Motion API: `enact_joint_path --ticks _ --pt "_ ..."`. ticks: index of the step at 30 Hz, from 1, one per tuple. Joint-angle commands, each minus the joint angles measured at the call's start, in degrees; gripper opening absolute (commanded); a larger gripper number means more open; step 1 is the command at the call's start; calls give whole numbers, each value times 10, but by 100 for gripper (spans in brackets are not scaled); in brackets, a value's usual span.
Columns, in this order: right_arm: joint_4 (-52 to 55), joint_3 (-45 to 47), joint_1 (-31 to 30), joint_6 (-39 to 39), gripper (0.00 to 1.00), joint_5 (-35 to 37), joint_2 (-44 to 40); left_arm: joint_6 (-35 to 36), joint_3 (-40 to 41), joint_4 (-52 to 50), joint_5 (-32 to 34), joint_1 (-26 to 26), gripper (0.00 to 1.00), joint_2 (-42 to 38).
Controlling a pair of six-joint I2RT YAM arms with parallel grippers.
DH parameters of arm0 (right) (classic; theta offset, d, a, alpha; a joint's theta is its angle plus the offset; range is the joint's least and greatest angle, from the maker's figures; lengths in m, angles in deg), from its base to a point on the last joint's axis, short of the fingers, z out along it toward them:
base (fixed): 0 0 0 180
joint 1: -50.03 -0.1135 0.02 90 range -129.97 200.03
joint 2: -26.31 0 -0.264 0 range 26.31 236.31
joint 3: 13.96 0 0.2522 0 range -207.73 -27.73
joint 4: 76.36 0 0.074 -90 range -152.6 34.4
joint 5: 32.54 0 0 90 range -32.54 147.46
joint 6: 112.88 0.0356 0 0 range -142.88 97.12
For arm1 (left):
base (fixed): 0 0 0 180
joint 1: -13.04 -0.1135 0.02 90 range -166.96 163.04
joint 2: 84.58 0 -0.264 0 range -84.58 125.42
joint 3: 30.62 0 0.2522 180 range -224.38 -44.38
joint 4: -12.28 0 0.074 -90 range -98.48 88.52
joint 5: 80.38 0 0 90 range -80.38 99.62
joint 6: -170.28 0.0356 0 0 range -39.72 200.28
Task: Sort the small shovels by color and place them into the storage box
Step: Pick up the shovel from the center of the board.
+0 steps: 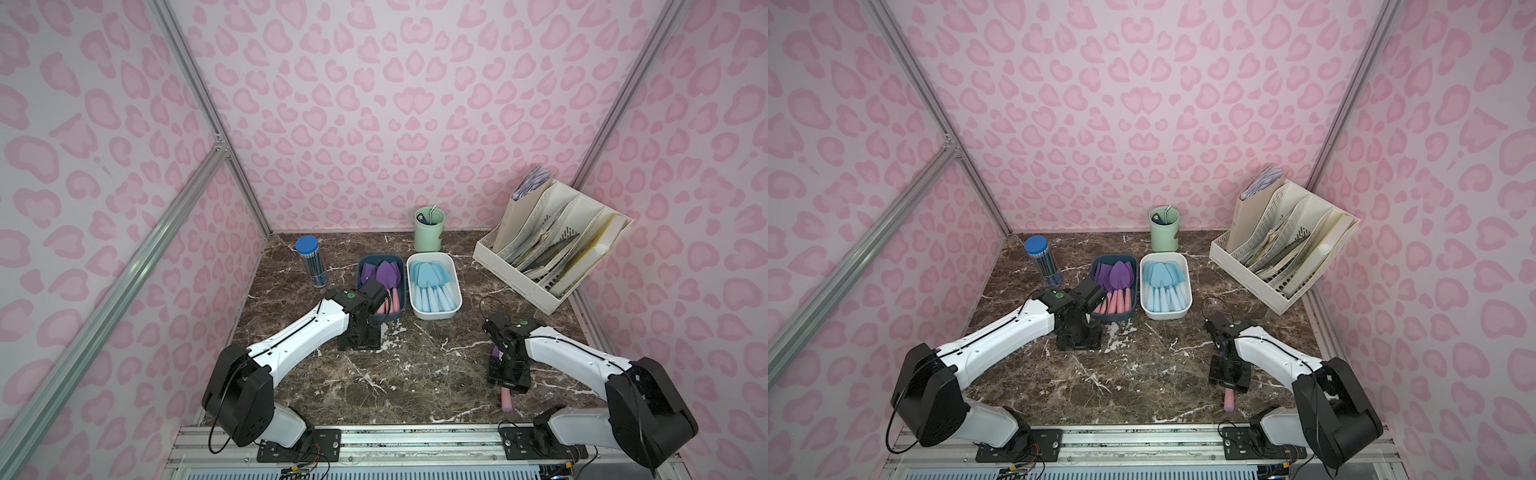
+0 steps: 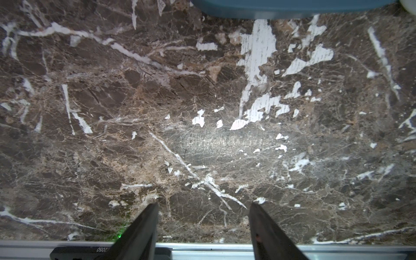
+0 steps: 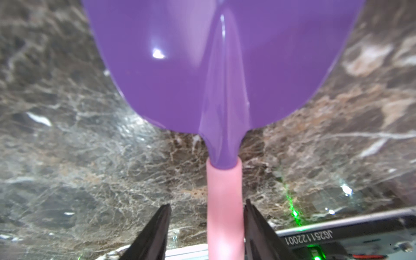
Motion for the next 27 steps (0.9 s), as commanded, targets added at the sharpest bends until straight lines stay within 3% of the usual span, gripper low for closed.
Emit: enact_joint_path --ticks 1,27 --pt "11 8 -9 17 52 -13 -8 6 0 -8 -3 0 68 0" --pt "34 -16 -46 50 20 5 -17 5 6 -4 0 -7 68 -10"
